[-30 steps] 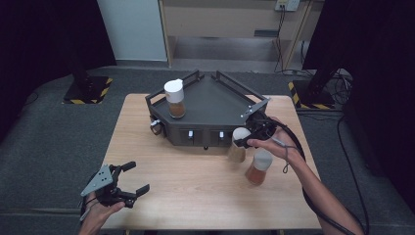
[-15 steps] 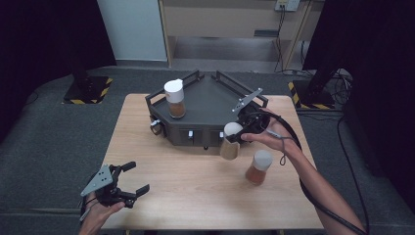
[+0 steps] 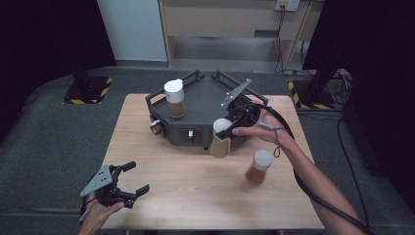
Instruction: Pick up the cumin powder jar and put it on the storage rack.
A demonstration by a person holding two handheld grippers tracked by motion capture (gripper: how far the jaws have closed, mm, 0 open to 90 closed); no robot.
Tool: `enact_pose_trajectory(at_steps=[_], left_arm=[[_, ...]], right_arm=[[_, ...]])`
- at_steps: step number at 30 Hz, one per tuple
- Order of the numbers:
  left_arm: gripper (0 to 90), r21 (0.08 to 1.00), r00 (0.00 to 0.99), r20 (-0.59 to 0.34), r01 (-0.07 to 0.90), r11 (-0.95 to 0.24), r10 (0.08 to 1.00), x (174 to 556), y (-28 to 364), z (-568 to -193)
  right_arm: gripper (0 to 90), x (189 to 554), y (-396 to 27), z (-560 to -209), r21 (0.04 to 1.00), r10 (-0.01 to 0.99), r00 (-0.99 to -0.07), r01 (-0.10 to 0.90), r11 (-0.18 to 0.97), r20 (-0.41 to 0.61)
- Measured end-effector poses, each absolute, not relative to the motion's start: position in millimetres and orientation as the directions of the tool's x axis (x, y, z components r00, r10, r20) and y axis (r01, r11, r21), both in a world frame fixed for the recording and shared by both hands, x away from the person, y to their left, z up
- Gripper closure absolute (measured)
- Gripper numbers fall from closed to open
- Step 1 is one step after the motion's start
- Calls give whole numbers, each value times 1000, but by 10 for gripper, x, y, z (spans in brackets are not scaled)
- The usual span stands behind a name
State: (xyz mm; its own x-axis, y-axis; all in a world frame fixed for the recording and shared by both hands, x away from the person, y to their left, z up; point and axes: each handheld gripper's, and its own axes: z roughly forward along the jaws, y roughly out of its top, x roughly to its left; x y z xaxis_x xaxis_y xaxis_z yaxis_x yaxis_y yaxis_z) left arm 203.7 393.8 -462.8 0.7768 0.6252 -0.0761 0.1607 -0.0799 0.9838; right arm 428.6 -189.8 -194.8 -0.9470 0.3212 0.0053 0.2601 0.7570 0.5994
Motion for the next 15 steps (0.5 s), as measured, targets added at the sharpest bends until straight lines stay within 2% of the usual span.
enact_pose_trajectory(at_steps=[15], left_arm=[[0, 983, 779, -89, 170, -73, 621, 2048, 3942, -4634]], right_arm=[[342, 4361, -1669, -1674, 583, 280, -960, 225, 781, -5]])
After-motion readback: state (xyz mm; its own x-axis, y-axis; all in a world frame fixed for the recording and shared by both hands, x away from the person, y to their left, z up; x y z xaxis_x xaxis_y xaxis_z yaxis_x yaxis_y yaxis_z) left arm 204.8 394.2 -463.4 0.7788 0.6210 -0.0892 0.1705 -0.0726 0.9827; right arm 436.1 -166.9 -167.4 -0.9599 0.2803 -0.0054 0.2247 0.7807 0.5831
